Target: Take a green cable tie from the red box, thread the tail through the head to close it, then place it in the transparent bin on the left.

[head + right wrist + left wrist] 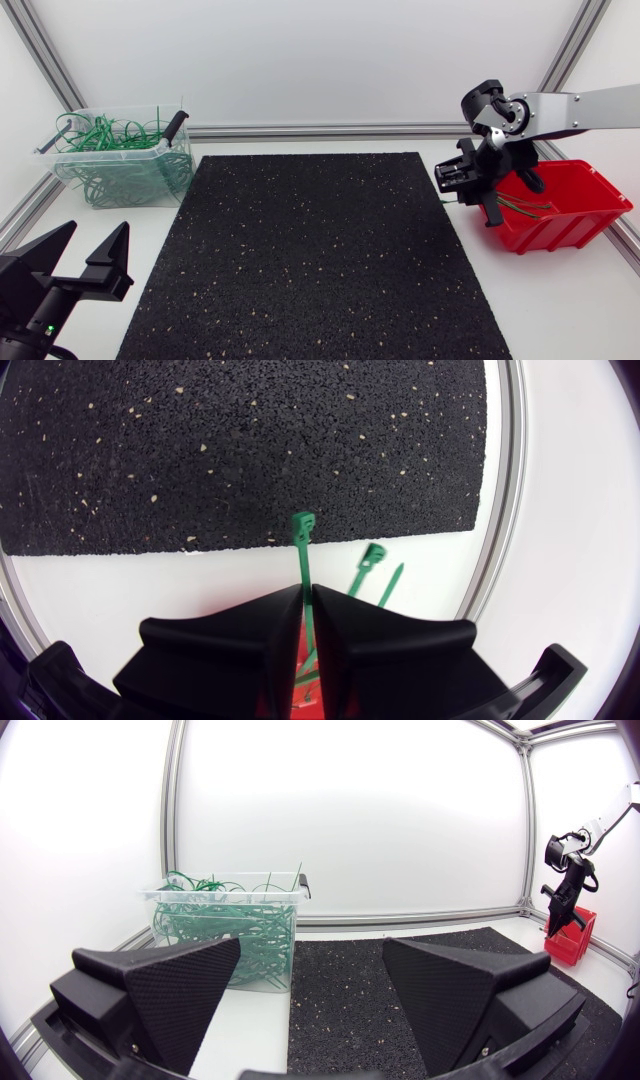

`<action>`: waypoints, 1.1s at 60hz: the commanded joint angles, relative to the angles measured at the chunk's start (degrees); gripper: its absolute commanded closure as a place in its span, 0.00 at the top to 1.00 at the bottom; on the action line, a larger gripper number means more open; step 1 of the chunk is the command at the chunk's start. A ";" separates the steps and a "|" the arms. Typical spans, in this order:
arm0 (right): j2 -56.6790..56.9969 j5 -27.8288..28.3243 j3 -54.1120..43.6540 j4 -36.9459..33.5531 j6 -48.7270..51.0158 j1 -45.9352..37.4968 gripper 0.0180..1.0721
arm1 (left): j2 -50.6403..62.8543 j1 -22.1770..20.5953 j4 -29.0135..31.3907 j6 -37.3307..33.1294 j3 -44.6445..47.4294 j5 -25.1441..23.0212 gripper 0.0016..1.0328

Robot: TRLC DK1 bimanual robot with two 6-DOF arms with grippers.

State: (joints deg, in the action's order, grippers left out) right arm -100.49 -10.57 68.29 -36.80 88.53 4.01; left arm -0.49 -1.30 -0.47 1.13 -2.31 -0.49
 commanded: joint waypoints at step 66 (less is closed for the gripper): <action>8.55 23.05 10.11 -14.62 0.15 -11.31 0.06 | -0.04 -0.55 2.05 0.81 2.04 0.67 0.96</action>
State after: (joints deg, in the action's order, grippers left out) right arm -92.62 10.24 74.94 -49.67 88.95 -5.34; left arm -0.49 -1.32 -0.30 1.13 -2.31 0.12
